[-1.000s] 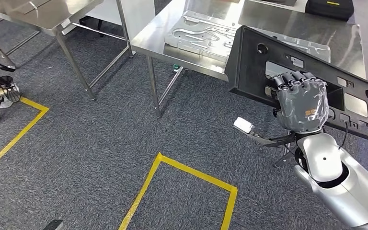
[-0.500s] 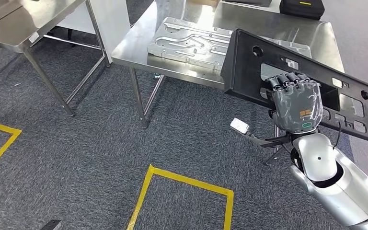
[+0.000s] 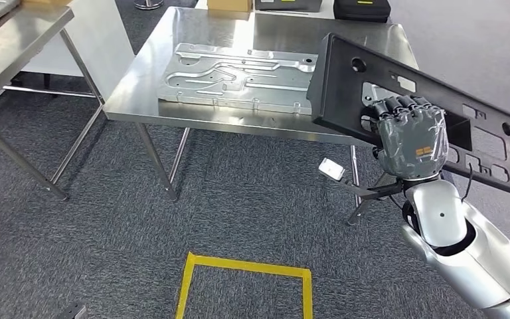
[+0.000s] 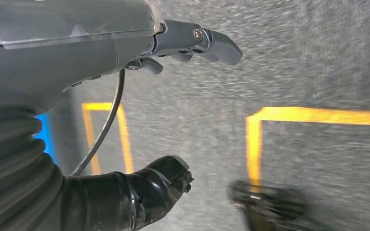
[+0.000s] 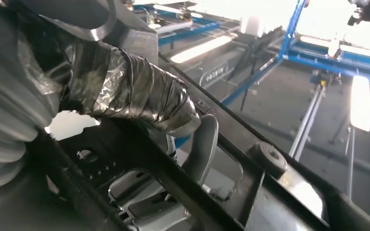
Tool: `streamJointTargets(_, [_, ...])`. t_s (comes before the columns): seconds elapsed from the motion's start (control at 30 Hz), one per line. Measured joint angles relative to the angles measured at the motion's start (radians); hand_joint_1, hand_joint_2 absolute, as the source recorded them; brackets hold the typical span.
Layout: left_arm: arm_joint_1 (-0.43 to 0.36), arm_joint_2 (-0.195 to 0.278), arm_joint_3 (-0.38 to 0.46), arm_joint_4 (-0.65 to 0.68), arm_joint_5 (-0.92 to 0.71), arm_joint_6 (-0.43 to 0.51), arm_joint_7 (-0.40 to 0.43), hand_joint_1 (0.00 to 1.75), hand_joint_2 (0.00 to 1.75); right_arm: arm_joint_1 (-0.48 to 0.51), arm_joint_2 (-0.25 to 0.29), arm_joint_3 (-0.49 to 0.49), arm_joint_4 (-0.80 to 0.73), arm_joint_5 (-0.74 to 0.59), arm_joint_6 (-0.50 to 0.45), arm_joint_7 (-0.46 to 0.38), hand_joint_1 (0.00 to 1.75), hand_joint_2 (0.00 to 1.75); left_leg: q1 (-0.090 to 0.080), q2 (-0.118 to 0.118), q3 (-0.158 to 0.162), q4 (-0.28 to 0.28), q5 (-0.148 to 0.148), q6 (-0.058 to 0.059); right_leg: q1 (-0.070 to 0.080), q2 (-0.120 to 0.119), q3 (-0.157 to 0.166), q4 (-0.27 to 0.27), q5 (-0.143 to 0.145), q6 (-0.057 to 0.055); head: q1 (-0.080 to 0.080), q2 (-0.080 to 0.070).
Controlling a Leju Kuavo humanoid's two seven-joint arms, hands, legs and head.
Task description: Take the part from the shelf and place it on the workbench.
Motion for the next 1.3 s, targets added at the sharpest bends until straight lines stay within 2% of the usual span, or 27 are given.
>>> streamJointTargets(0.03, [0.001, 0.001, 0.0, 0.0, 0.0, 0.0, 0.0, 0.0, 1.75, 0.003, 0.001, 0.003, 0.001, 0.0, 0.0, 0.0, 1.75, 1.75, 0.002, -0.001, -0.022, 0.002, -0.007, -0.006, -0.003, 0.013, 0.003, 0.002, -0.006, 0.004, 0.0, 0.0])
streamJointTargets(0.07, [0.002, 0.001, 0.0, 0.0, 0.001, 0.0, 0.0, 0.0, 1.75, 0.005, 0.002, 0.005, 0.002, 0.0, 0.0, 0.001, 1.75, 1.75, 0.004, -0.002, -0.03, -0.027, 0.011, -0.012, -0.007, 0.026, 0.006, 0.006, -0.013, 0.01, 0.0, 0.0])
streamJointTargets(0.13, [0.003, 0.001, -0.001, 0.0, 0.001, 0.0, 0.0, 0.0, 1.75, 0.006, 0.004, 0.006, 0.004, 0.0, 0.0, 0.003, 1.75, 1.75, 0.01, -0.02, -0.016, -0.14, 0.11, -0.019, -0.015, 0.048, 0.013, 0.02, -0.031, 0.024, 0.0, 0.0])
streamJointTargets(0.2, [0.005, 0.004, -0.005, 0.0, 0.002, 0.0, 0.0, 0.0, 1.75, 0.006, 0.007, 0.008, 0.006, 0.0, 0.0, 0.004, 1.75, 1.75, 0.008, -0.043, 0.0, -0.216, 0.175, -0.012, -0.02, 0.068, 0.014, 0.034, -0.049, 0.038, 0.0, 0.0])
streamJointTargets(0.23, [0.006, 0.005, -0.007, 0.0, 0.003, 0.0, -0.001, 0.0, 1.75, 0.007, 0.008, 0.01, 0.007, 0.0, 0.0, 0.004, 1.75, 1.75, 0.005, -0.047, 0.004, -0.227, 0.184, -0.003, -0.021, 0.076, 0.014, 0.039, -0.052, 0.046, 0.0, 0.0])
streamJointTargets(0.3, [0.004, 0.007, -0.009, 0.0, 0.005, 0.0, -0.002, 0.0, 1.75, 0.009, 0.01, 0.013, 0.009, 0.0, 0.001, 0.005, 1.75, 1.75, 0.002, -0.036, 0.021, -0.237, 0.186, 0.017, -0.021, 0.078, 0.012, 0.05, -0.052, 0.055, 0.0, 0.0])
streamJointTargets(0.37, [0.002, 0.008, -0.011, 0.0, 0.005, 0.0, -0.003, 0.0, 1.75, 0.007, 0.01, 0.013, 0.012, 0.0, 0.0, 0.006, 1.75, 1.75, 0.003, -0.019, 0.041, -0.245, 0.181, 0.032, -0.02, 0.039, -0.01, 0.096, -0.058, 0.063, 0.002, 0.0])
streamJointTargets(0.43, [0.002, 0.01, -0.012, 0.0, 0.006, 0.001, -0.004, 0.0, 1.75, 0.003, 0.012, 0.015, 0.014, 0.0, 0.0, 0.007, 1.75, 1.75, 0.002, -0.004, 0.056, -0.249, 0.17, 0.04, -0.023, -0.006, -0.077, 0.201, -0.09, 0.072, 0.004, 0.0])
streamJointTargets(0.5, [0.003, 0.01, -0.013, 0.0, 0.006, 0.001, -0.004, 0.0, 1.75, 0.005, 0.014, 0.019, 0.018, 0.0, 0.0, 0.008, 1.75, 1.75, 0.0, 0.013, 0.069, -0.25, 0.154, 0.041, -0.029, -0.02, -0.162, 0.306, -0.126, 0.078, 0.004, 0.0])
streamJointTargets(0.53, [0.004, 0.01, -0.013, 0.0, 0.006, 0.001, -0.004, 0.0, 1.75, 0.008, 0.015, 0.022, 0.02, 0.0, 0.001, 0.009, 1.75, 1.75, 0.0, 0.022, 0.078, -0.25, 0.145, 0.039, -0.031, -0.022, -0.188, 0.323, -0.125, 0.079, 0.004, 0.0])
streamJointTargets(0.57, [0.005, 0.01, -0.013, 0.0, 0.007, 0.001, -0.004, 0.0, 1.75, 0.01, 0.016, 0.025, 0.023, -0.001, 0.001, 0.009, 1.75, 1.75, 0.0, 0.029, 0.09, -0.25, 0.135, 0.036, -0.034, -0.024, -0.195, 0.304, -0.105, 0.078, 0.004, 0.0])
streamJointTargets(0.6, [0.005, 0.011, -0.013, 0.0, 0.007, 0.001, -0.005, 0.0, 1.75, 0.012, 0.017, 0.027, 0.025, -0.003, 0.001, 0.005, 1.75, 1.75, -0.001, 0.034, 0.104, -0.25, 0.124, 0.033, -0.035, -0.027, -0.184, 0.253, -0.067, 0.077, 0.004, 0.0])
streamJointTargets(0.63, [0.005, 0.011, -0.013, 0.0, 0.009, 0.001, -0.005, 0.0, 1.75, 0.012, 0.018, 0.027, 0.026, -0.005, 0.001, -0.002, 1.75, 1.75, -0.001, 0.04, 0.116, -0.251, 0.113, 0.03, -0.035, -0.035, -0.164, 0.182, -0.015, 0.073, 0.004, 0.0])
streamJointTargets(0.7, [0.003, 0.011, -0.014, 0.0, 0.014, 0.0, -0.007, 0.0, 1.75, 0.014, 0.019, 0.027, 0.029, -0.008, 0.0, -0.027, 1.75, 1.75, 0.0, 0.049, 0.136, -0.256, 0.093, 0.02, -0.024, -0.049, -0.129, 0.081, 0.039, 0.064, 0.002, 0.0])
streamJointTargets(0.73, [0.002, 0.011, -0.015, 0.0, 0.017, 0.0, -0.008, 0.0, 1.75, 0.015, 0.02, 0.025, 0.03, -0.008, 0.0, -0.038, 1.75, 1.75, 0.002, 0.055, 0.146, -0.26, 0.087, 0.014, -0.016, -0.052, -0.12, 0.057, 0.046, 0.059, 0.002, 0.0])
streamJointTargets(0.77, [0.001, 0.01, -0.015, 0.0, 0.02, -0.001, -0.01, 0.0, 1.75, 0.016, 0.02, 0.022, 0.03, -0.009, 0.0, -0.047, 1.75, 1.75, 0.004, 0.058, 0.154, -0.261, 0.087, 0.007, -0.009, -0.05, -0.113, 0.052, 0.035, 0.053, 0.001, 0.0])
streamJointTargets(0.83, [-0.001, 0.008, -0.016, 0.0, 0.023, -0.003, -0.011, 0.0, 1.75, 0.013, 0.021, 0.012, 0.03, -0.01, 0.0, -0.057, 1.75, 1.75, 0.01, 0.054, 0.156, -0.232, 0.096, -0.003, -0.006, -0.04, -0.085, 0.037, 0.025, 0.036, 0.002, 0.0])
streamJointTargets(0.87, [-0.001, 0.008, -0.017, 0.0, 0.024, -0.003, -0.012, 0.0, 1.75, 0.009, 0.021, 0.008, 0.03, -0.011, 0.0, -0.06, 1.75, 1.75, 0.013, 0.041, 0.136, -0.19, 0.105, -0.006, -0.007, -0.037, -0.069, 0.034, 0.017, 0.026, 0.001, 0.0])
streamJointTargets(0.93, [0.0, 0.009, -0.02, 0.0, 0.025, -0.005, -0.012, 0.0, 1.75, 0.003, 0.026, 0.003, 0.03, -0.011, 0.0, -0.066, 1.75, 1.75, 0.015, 0.012, 0.054, -0.063, 0.1, -0.008, -0.008, -0.032, -0.037, 0.03, -0.005, 0.01, 0.002, 0.0])
streamJointTargets(1.0, [0.005, 0.011, -0.022, 0.0, 0.025, -0.005, -0.013, 0.0, 1.75, 0.005, 0.033, 0.004, 0.031, -0.011, 0.002, -0.076, 1.75, 1.75, 0.012, 0.0, -0.043, 0.036, 0.037, -0.011, -0.008, -0.022, -0.006, 0.029, -0.033, 0.006, 0.001, 0.0])
streamJointTargets(1.07, [0.01, 0.014, -0.024, 0.0, 0.026, -0.005, -0.014, 0.0, 1.75, 0.008, 0.039, 0.004, 0.032, -0.015, 0.009, -0.085, 1.75, 1.75, 0.009, -0.001, -0.102, 0.037, -0.023, -0.011, -0.008, -0.011, 0.033, 0.029, -0.065, 0.007, 0.001, 0.0])
streamJointTargets(1.1, [0.013, 0.015, -0.025, 0.0, 0.027, -0.005, -0.014, 0.0, 1.75, 0.008, 0.043, 0.004, 0.033, -0.019, 0.015, -0.088, 1.75, 1.75, 0.007, -0.001, -0.114, 0.0, -0.015, -0.009, -0.008, -0.007, 0.056, 0.029, -0.082, 0.009, 0.001, 0.0])
streamJointTargets(1.13, [0.015, 0.018, -0.027, 0.0, 0.028, -0.005, -0.015, 0.0, 1.75, 0.009, 0.047, 0.004, 0.034, -0.022, 0.021, -0.092, 1.75, 1.75, 0.006, -0.002, -0.118, -0.056, 0.036, -0.005, -0.008, -0.004, 0.074, 0.029, -0.1, 0.012, 0.001, 0.0])
streamJointTargets(1.2, [0.021, 0.023, -0.033, 0.0, 0.03, -0.005, -0.015, 0.0, 1.75, 0.009, 0.058, 0.006, 0.04, -0.026, 0.03, -0.097, 1.75, 1.75, -0.001, -0.008, -0.121, -0.171, 0.202, 0.005, -0.006, 0.005, 0.101, 0.034, -0.134, 0.02, 0.002, 0.0])
streamJointTargets(1.23, [0.022, 0.025, -0.036, 0.0, 0.032, -0.005, -0.015, 0.0, 1.75, 0.009, 0.064, 0.007, 0.043, -0.029, 0.033, -0.101, 1.75, 1.75, -0.004, -0.011, -0.122, -0.203, 0.263, 0.01, -0.006, 0.009, 0.107, 0.032, -0.148, 0.027, 0.002, 0.0])
streamJointTargets(1.27, [0.022, 0.026, -0.038, 0.0, 0.034, -0.005, -0.015, 0.0, 1.75, 0.008, 0.068, 0.008, 0.045, -0.034, 0.036, -0.105, 1.75, 1.75, -0.006, -0.013, -0.121, -0.22, 0.292, 0.016, -0.006, 0.013, 0.114, 0.035, -0.154, 0.033, 0.002, 0.0])
streamJointTargets(1.3, [0.019, 0.026, -0.04, 0.0, 0.036, -0.005, -0.015, 0.0, 1.75, 0.005, 0.071, 0.009, 0.047, -0.042, 0.038, -0.112, 1.75, 1.75, -0.007, -0.013, -0.112, -0.221, 0.285, 0.022, -0.007, 0.016, 0.115, 0.039, -0.152, 0.039, 0.002, 0.0])
